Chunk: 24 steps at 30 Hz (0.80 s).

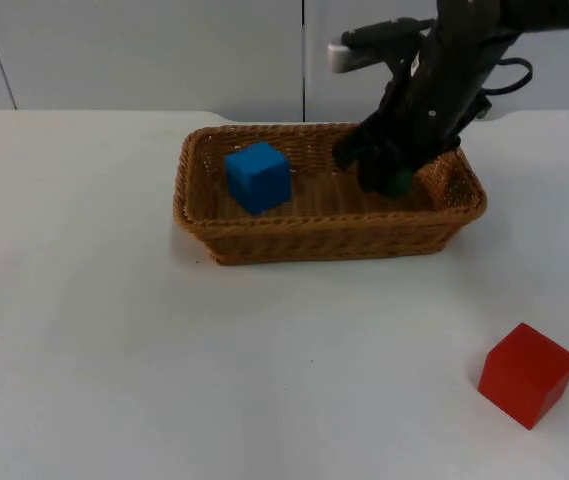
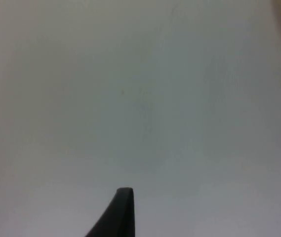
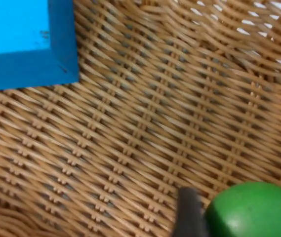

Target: Place all geometric objects except the red cube into the basket.

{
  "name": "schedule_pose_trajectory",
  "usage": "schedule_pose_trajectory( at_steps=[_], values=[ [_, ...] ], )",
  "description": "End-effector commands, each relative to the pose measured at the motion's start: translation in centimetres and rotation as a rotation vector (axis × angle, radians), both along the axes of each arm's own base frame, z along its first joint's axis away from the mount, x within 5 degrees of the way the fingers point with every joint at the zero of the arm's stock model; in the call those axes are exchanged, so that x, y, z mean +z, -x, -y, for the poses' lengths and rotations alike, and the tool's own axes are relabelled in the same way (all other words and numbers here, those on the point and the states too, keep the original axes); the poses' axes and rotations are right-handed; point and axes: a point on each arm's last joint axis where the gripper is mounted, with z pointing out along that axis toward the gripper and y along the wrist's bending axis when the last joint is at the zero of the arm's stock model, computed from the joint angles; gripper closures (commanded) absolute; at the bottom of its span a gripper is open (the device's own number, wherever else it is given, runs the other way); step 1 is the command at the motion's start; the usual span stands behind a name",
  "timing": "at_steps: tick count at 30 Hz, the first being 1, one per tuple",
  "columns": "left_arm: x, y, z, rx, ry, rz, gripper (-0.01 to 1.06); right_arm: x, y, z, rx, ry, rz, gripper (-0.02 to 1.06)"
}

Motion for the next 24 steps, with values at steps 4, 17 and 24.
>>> schedule_pose_trajectory(
  at_steps=[4, 17, 24],
  values=[
    [0.2, 0.1, -0.1, 0.005, -0.007, 0.022, 0.0, 0.4, -0.3, 0.0, -0.007, -0.017, 0.022, 0.29],
    [0.2, 0.0, -0.1, 0.01, 0.005, 0.025, 0.0, 14.0, 2.9, 1.4, -0.012, -0.1, 0.144, 0.27],
    [0.2, 0.1, 0.0, 0.011, 0.009, 0.023, 0.0, 22.9, 7.6, 3.6, -0.011, -0.168, 0.275, 0.27]
  ],
)
